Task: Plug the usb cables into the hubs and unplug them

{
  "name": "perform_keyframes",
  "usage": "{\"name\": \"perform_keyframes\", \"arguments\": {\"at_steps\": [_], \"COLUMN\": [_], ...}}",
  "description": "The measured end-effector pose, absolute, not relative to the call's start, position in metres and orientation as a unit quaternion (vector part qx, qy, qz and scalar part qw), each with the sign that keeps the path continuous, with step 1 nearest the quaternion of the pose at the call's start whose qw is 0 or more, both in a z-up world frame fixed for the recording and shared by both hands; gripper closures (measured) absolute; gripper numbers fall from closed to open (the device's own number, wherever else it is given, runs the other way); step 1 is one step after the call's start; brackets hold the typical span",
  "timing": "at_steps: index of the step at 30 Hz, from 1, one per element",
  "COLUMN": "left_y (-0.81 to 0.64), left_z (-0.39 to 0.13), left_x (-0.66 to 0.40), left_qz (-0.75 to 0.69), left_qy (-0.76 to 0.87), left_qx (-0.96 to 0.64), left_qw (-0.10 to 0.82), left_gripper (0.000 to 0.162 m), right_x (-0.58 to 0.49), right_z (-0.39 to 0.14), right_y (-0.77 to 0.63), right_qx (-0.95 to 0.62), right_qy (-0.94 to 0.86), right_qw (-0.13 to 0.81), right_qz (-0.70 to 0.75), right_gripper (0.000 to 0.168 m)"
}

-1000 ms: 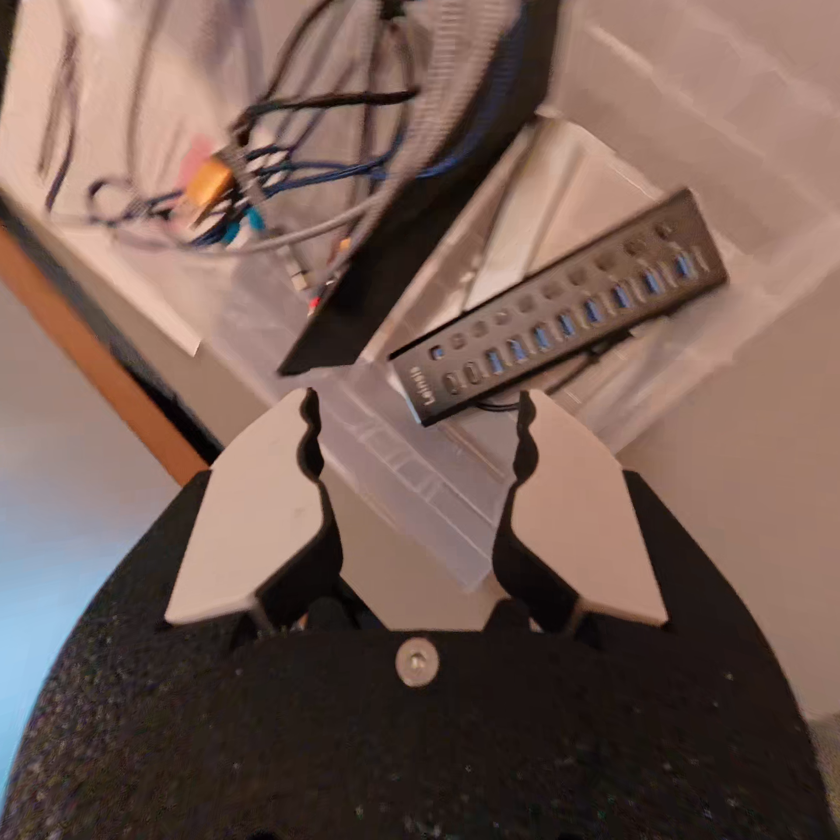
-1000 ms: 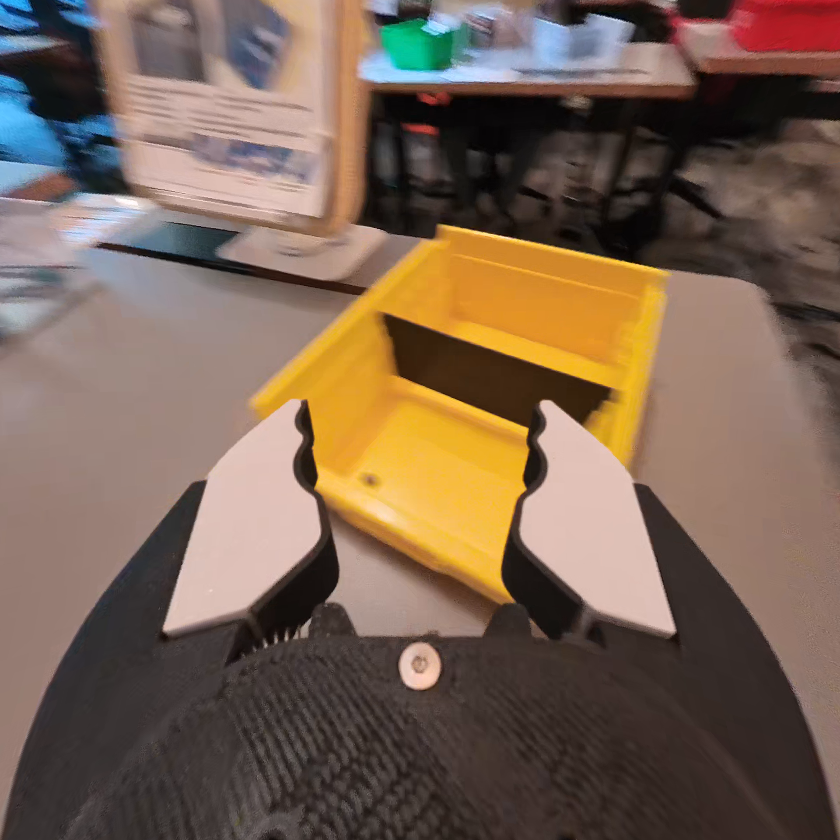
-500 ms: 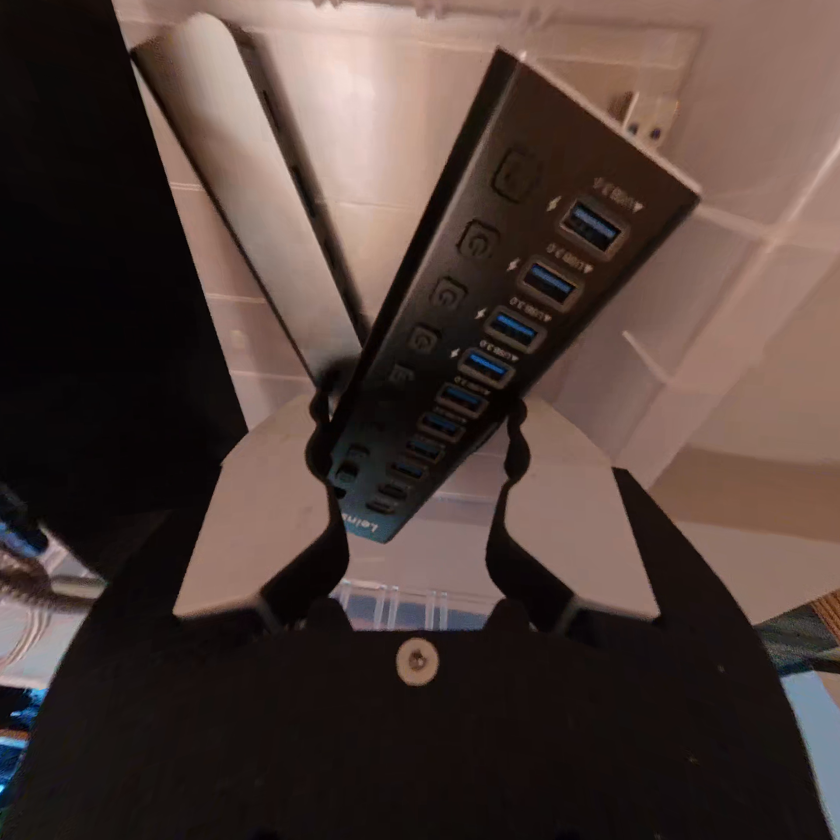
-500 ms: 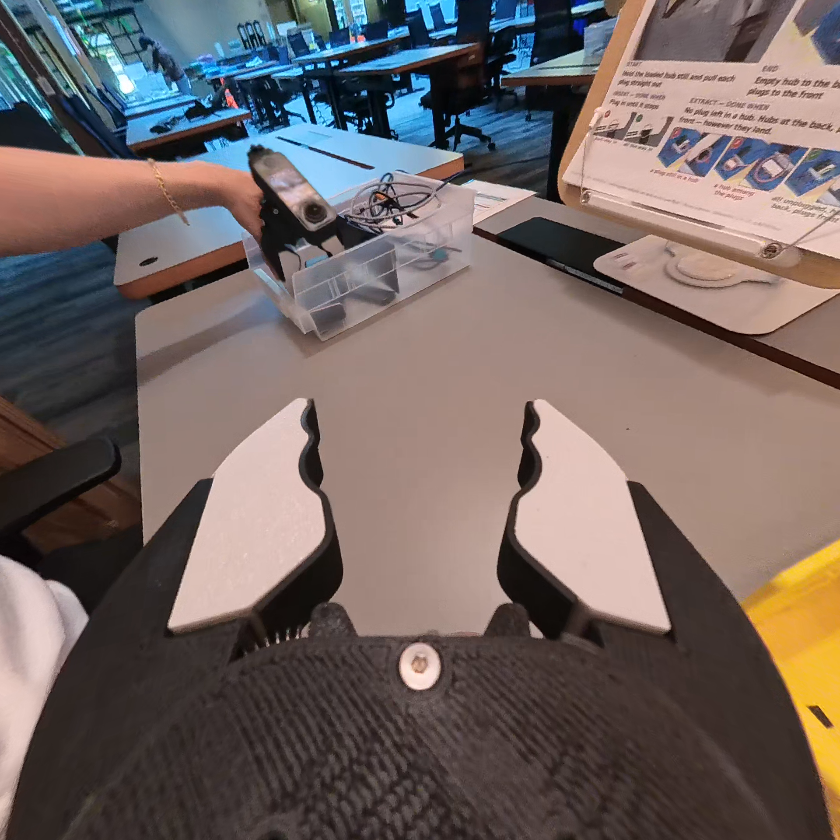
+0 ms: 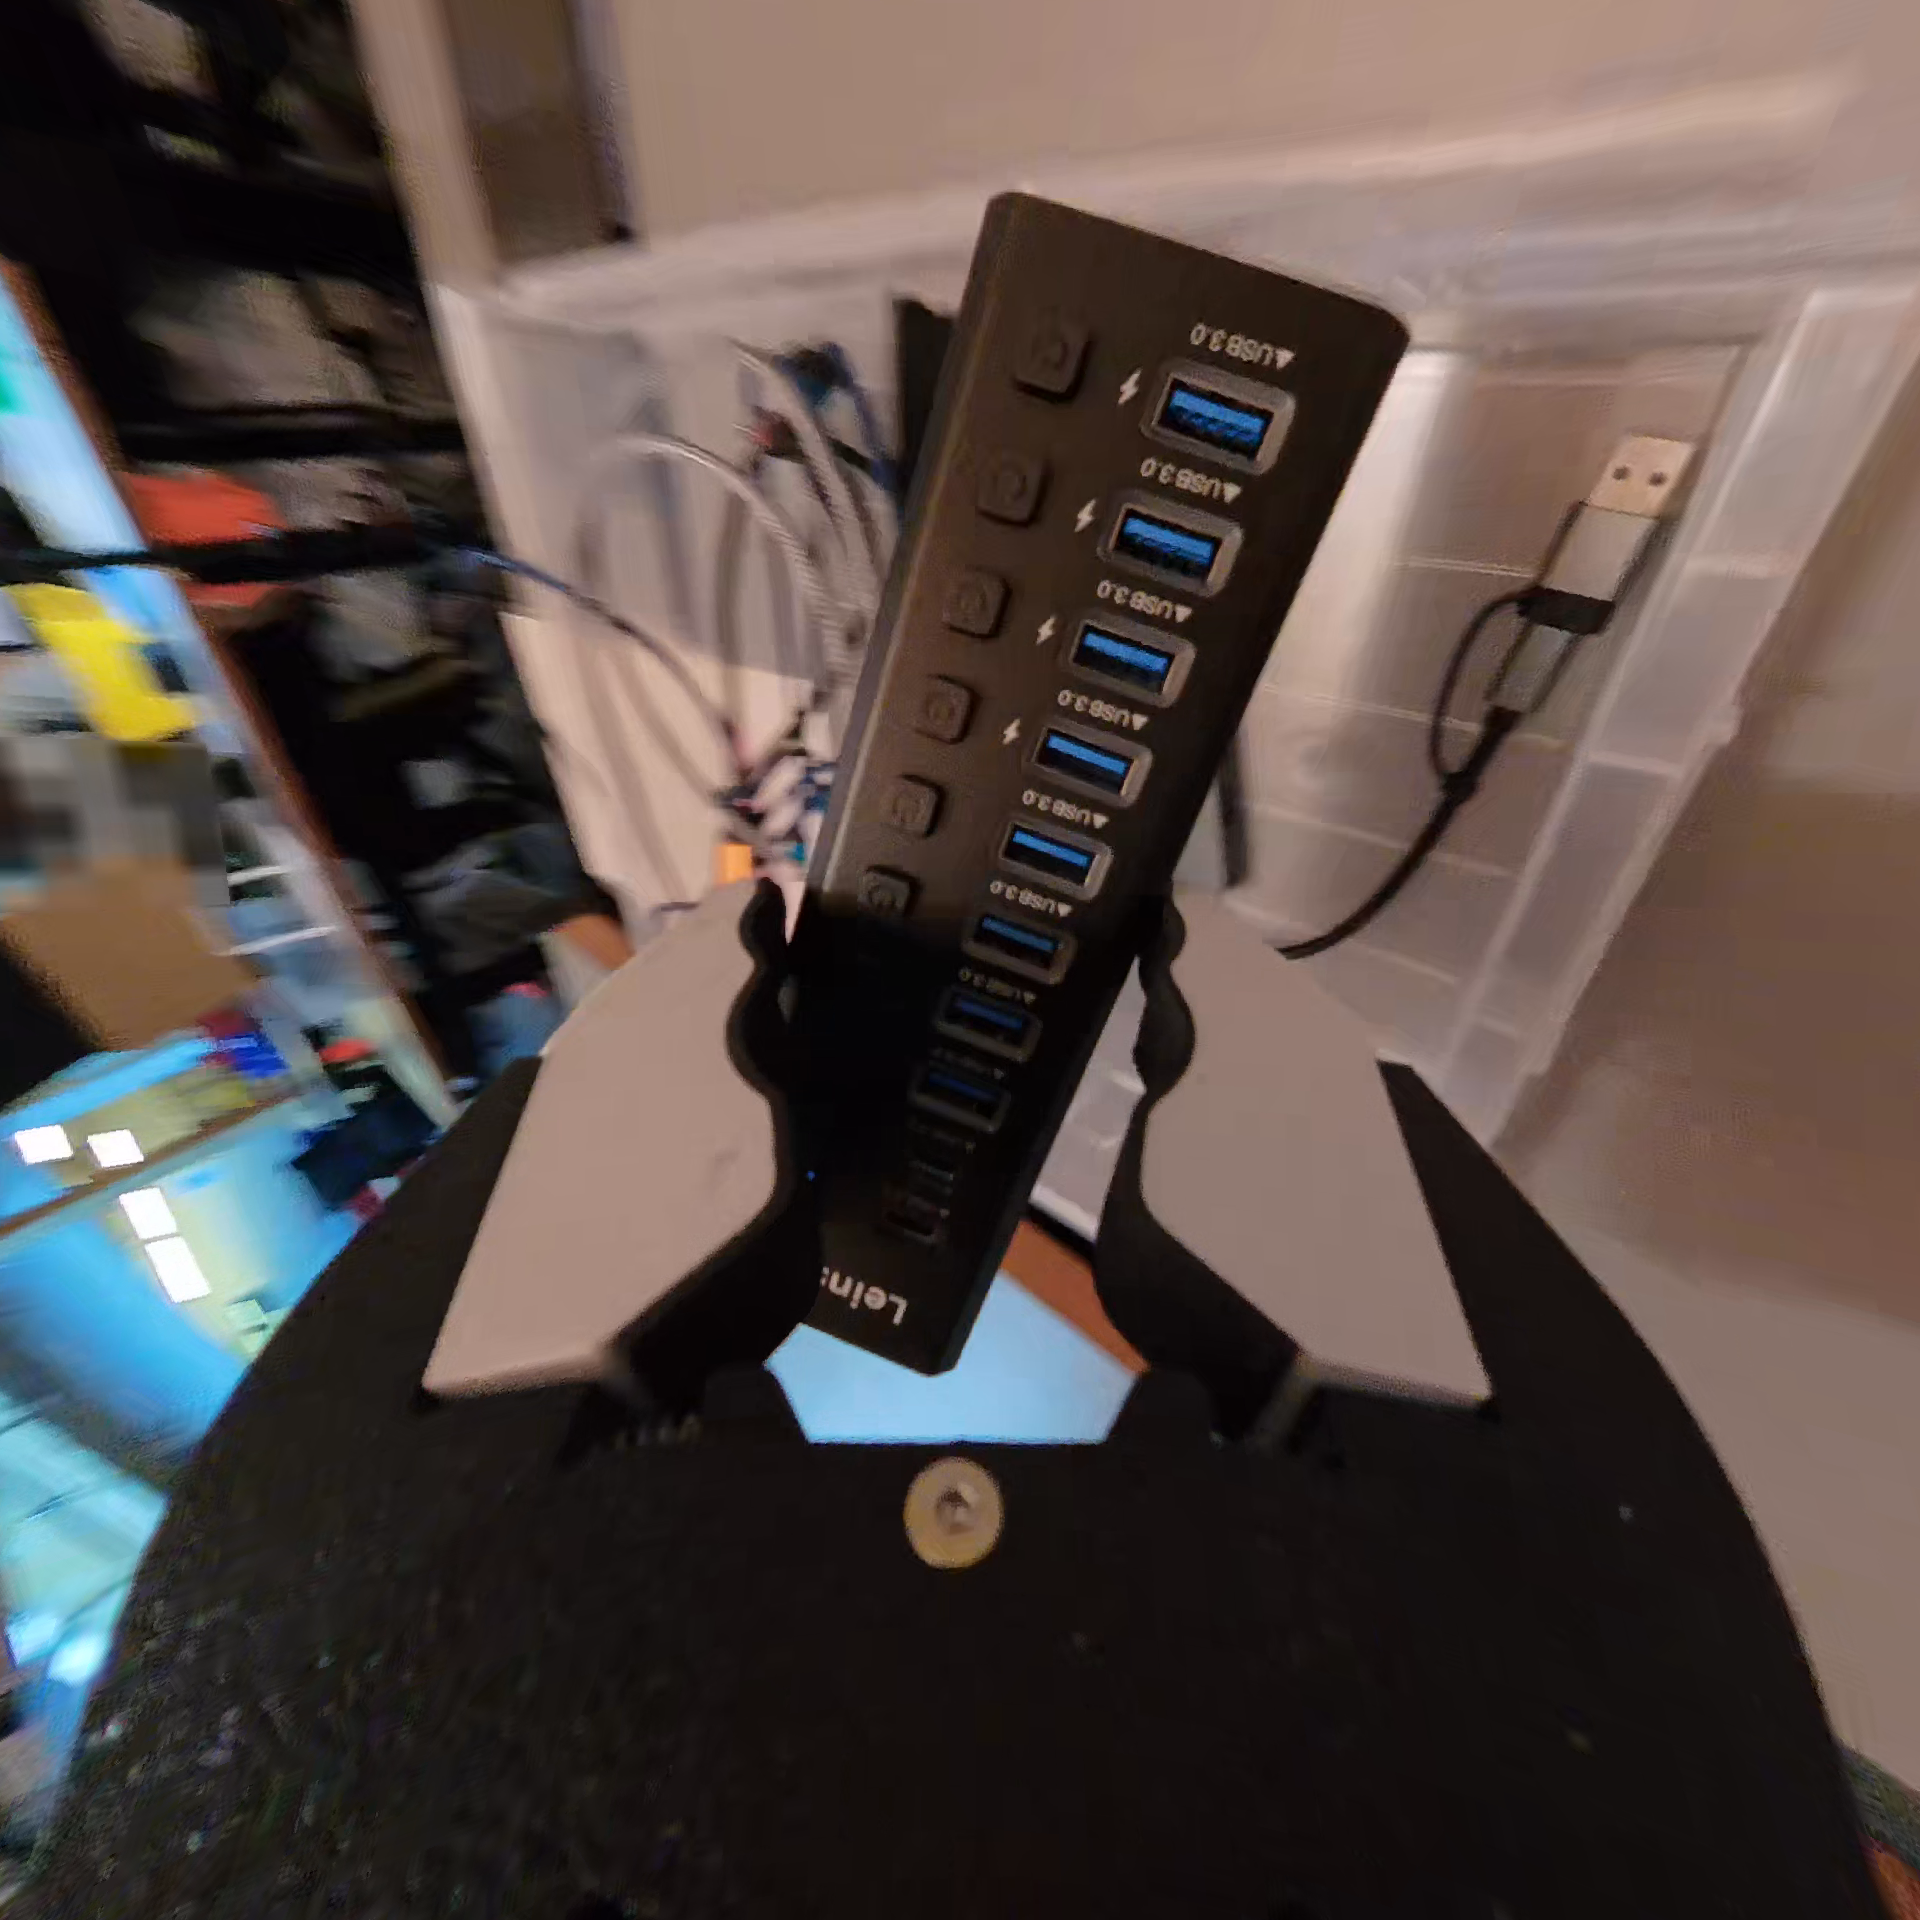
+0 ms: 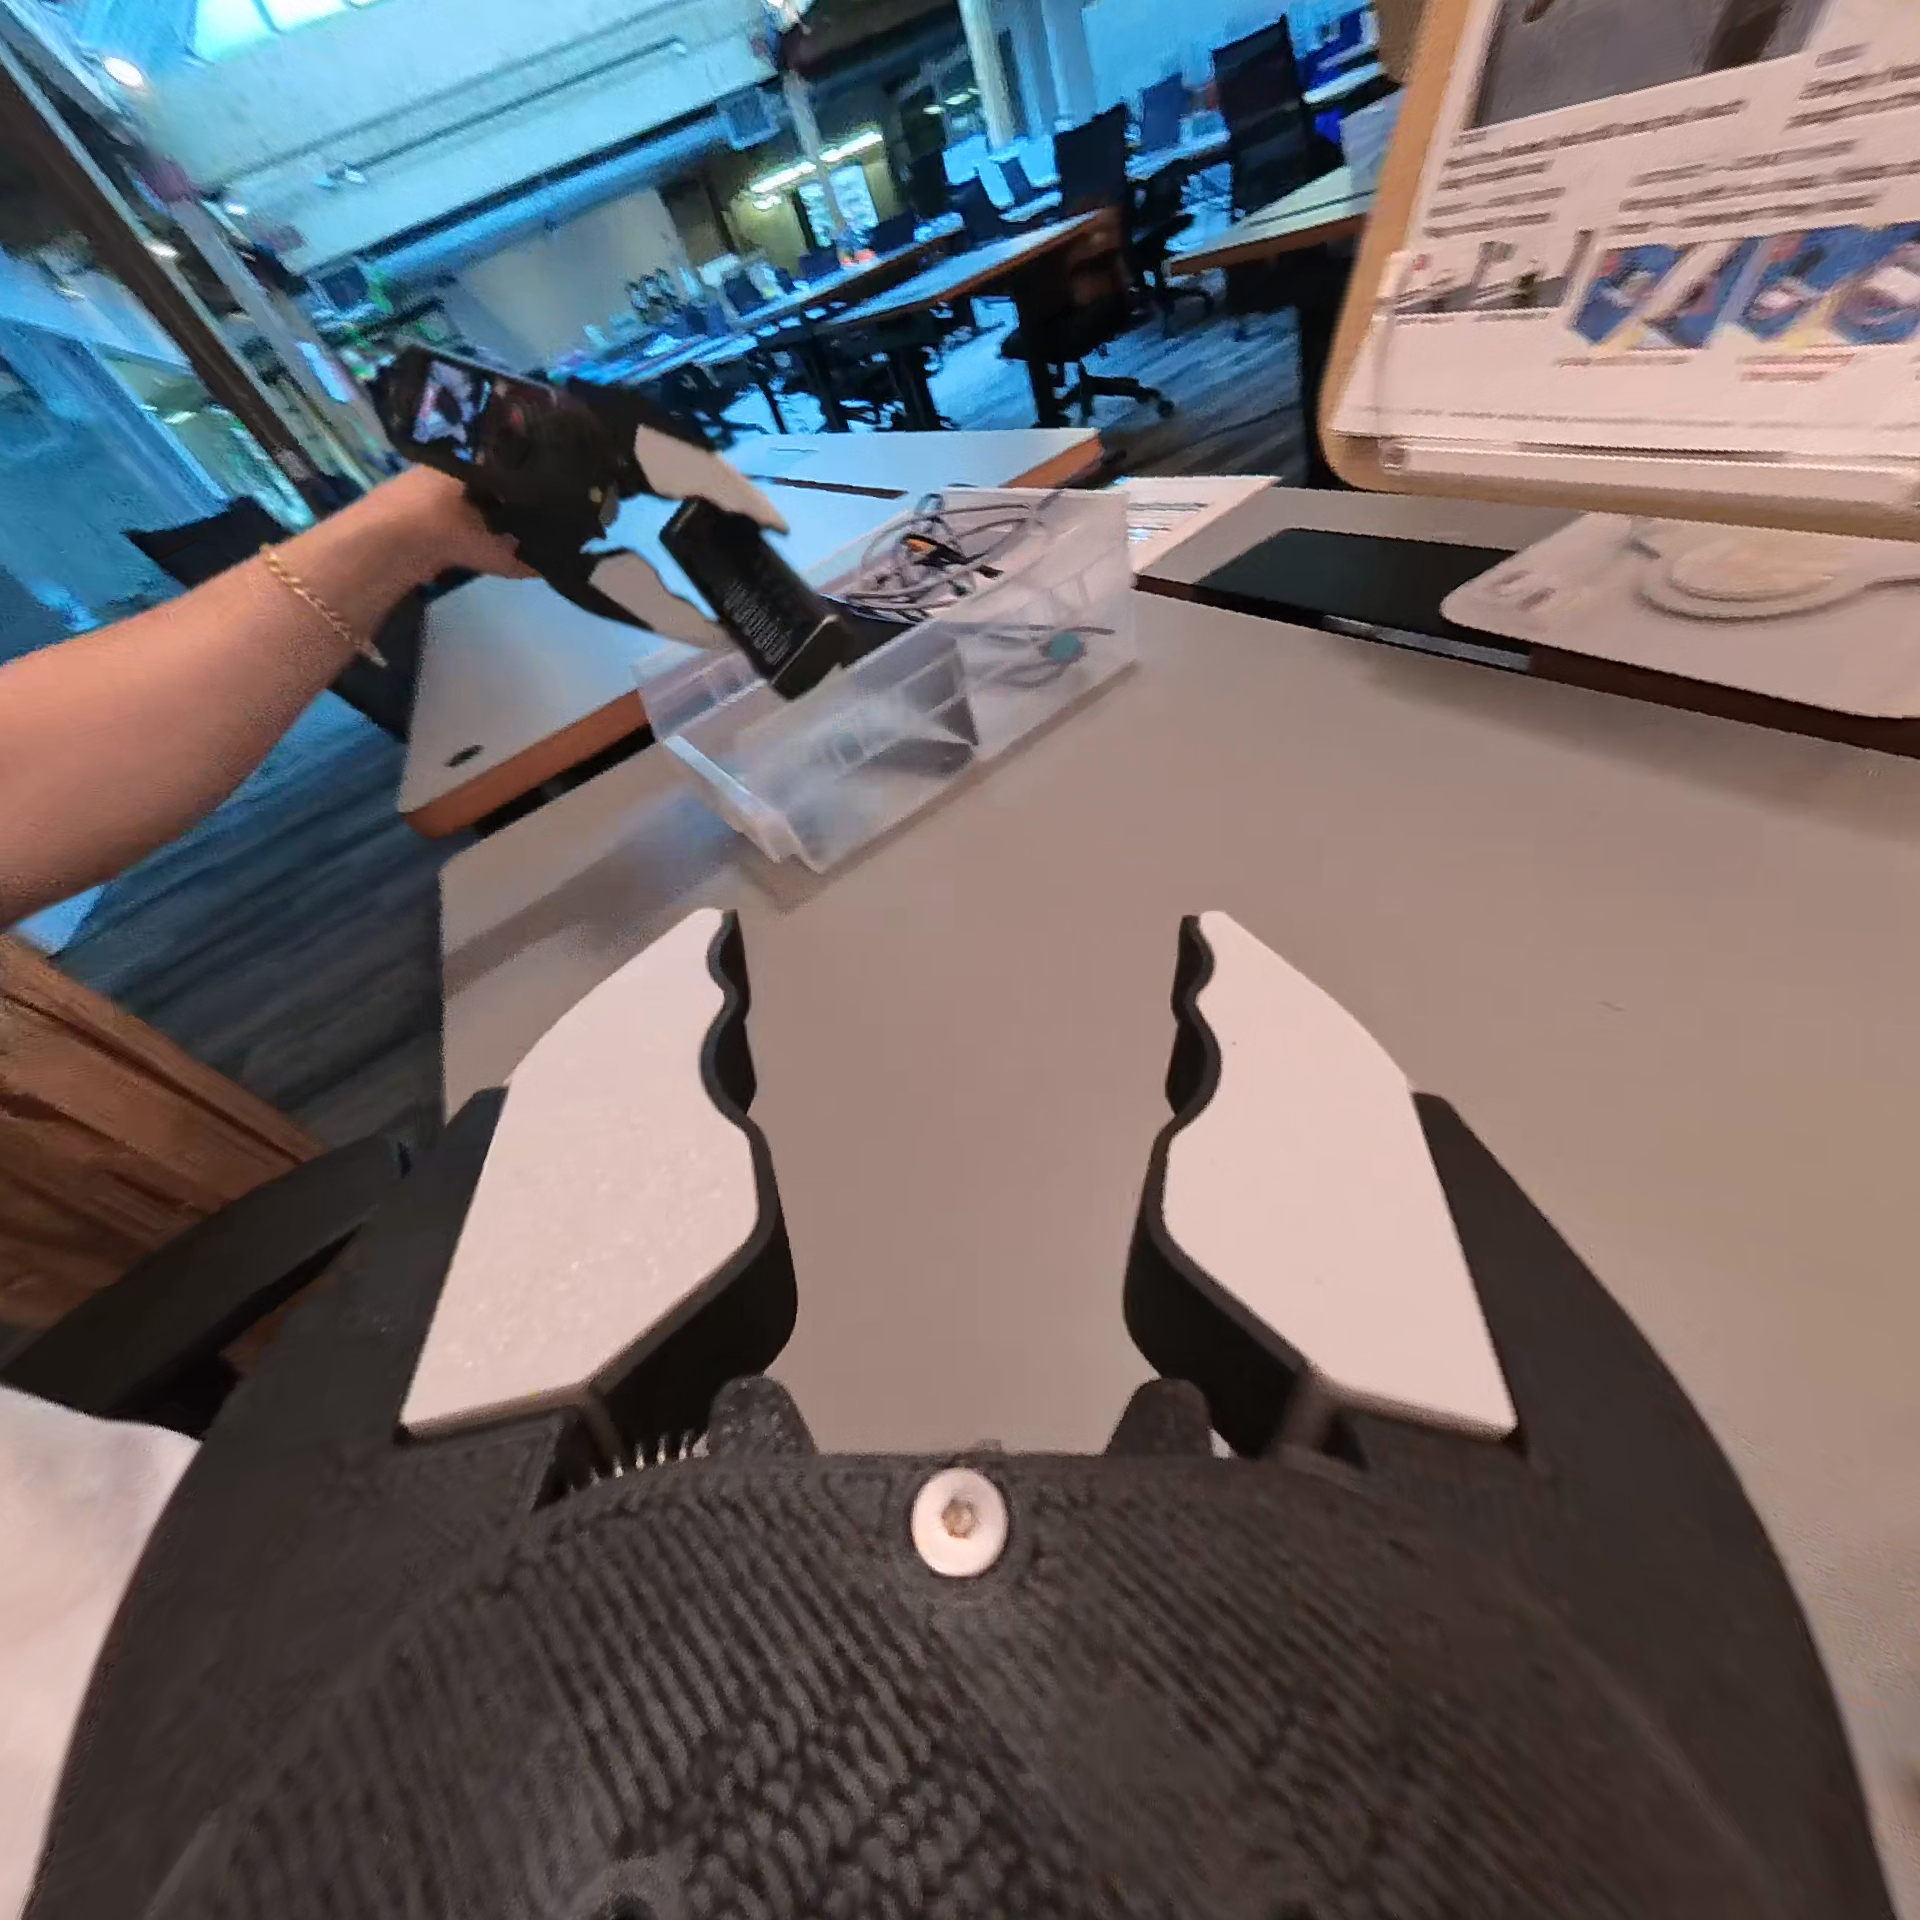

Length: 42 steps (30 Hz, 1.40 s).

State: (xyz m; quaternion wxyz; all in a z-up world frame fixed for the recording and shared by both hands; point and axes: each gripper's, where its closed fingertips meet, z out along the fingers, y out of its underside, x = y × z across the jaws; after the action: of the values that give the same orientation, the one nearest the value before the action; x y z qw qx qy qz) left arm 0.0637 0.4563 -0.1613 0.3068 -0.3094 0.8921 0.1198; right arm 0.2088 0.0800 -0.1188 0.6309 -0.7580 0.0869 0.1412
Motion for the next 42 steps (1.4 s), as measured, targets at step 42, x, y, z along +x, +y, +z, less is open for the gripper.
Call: {"name": "perform_keyframes", "arguments": {"at_steps": [42], "left_y": [0.152], "left_z": [-0.100], "left_x": [0.159], "left_qz": [-0.692], "left_qy": [0.454], "left_qx": [-0.549], "left_qw": [0.117], "left_gripper": [0.082], "right_x": [0.132], "right_z": [-0.129], "right_y": [0.157], "right_qx": [-0.718], "right_qy": [-0.199], "right_qw": [0.639], "right_qz": [-0.193], "right_gripper": [0.135]}}
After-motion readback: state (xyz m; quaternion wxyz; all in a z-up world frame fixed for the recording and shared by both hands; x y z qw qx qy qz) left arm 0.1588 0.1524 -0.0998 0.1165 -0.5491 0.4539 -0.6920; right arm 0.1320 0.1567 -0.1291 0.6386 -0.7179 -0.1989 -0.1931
